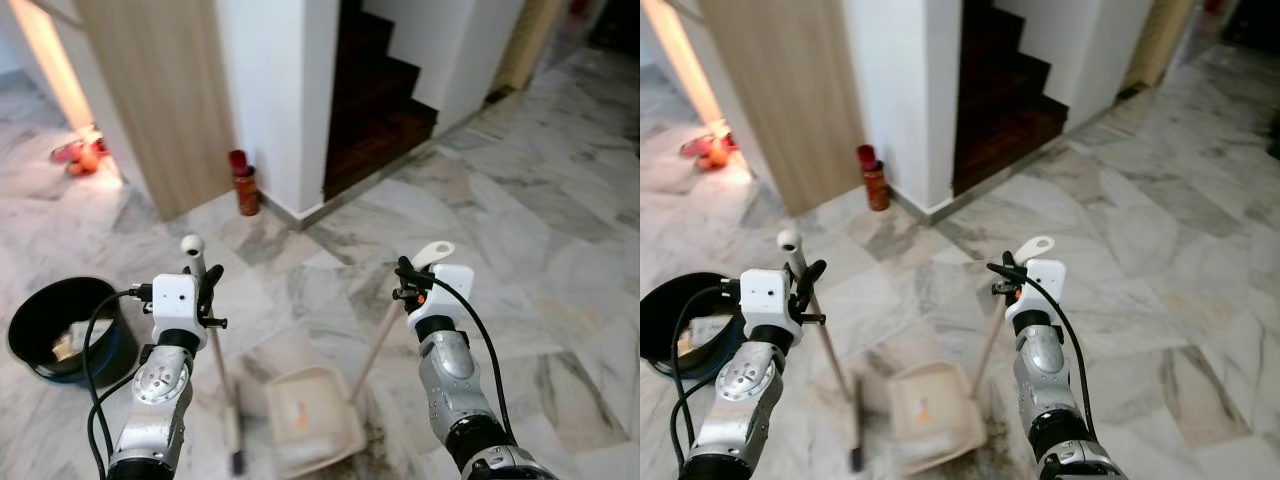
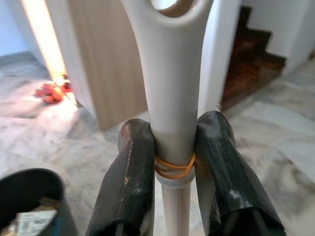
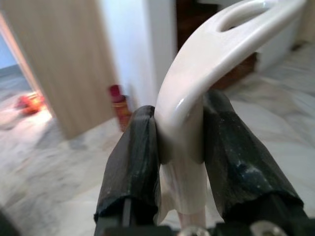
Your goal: Sweep floor
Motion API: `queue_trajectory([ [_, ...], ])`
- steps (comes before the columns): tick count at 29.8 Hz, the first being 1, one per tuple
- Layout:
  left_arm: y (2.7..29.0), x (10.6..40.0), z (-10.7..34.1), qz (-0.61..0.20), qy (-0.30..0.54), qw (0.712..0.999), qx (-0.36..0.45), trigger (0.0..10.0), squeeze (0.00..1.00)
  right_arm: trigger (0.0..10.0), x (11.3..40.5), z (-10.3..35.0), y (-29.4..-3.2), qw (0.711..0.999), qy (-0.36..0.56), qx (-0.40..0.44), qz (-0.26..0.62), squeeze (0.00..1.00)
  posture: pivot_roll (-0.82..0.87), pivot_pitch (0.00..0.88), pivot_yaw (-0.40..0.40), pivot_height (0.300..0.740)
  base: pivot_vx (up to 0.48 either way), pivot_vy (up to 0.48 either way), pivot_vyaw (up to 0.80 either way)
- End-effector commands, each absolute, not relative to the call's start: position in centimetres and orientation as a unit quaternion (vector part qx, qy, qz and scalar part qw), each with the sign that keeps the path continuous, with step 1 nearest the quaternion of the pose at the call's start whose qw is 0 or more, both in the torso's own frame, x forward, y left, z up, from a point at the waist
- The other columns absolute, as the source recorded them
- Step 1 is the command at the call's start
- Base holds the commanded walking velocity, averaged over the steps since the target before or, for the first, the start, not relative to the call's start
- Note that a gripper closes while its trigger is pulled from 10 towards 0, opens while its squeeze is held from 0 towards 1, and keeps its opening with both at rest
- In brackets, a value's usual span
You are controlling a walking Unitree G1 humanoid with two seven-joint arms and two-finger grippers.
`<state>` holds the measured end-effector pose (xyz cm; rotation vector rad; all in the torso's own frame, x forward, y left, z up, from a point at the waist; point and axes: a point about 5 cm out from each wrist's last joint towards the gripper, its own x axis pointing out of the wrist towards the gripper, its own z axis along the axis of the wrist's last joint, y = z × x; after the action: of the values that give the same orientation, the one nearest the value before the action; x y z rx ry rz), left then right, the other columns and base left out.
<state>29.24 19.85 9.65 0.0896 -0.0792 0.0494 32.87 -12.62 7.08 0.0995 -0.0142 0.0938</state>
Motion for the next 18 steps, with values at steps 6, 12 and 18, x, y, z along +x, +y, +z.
queue_trajectory([
  [6, 19.44, 29.45, 10.47, 0.018, -0.058, 0.997, 0.051, 10.0, 0.00, 10.0, 33.27, 8.04, -12.84, 0.997, -0.031, 0.065, 0.041, 0.00, 0.07, 0.026, -0.034, 0.740, 0.000, 0.321, 0.49],
  [12, 19.50, 29.45, 10.49, 0.019, -0.059, 0.997, 0.050, 10.0, 0.00, 10.0, 33.28, 8.10, -12.76, 0.997, -0.032, 0.065, 0.042, 0.00, 0.07, 0.027, -0.033, 0.740, 0.000, 0.320, 0.48],
  [18, 19.50, 29.45, 10.48, 0.019, -0.059, 0.997, 0.050, 10.0, 0.00, 10.0, 33.28, 8.12, -12.74, 0.996, -0.032, 0.065, 0.043, 0.00, 0.07, 0.027, -0.033, 0.740, 0.000, 0.322, 0.47],
])
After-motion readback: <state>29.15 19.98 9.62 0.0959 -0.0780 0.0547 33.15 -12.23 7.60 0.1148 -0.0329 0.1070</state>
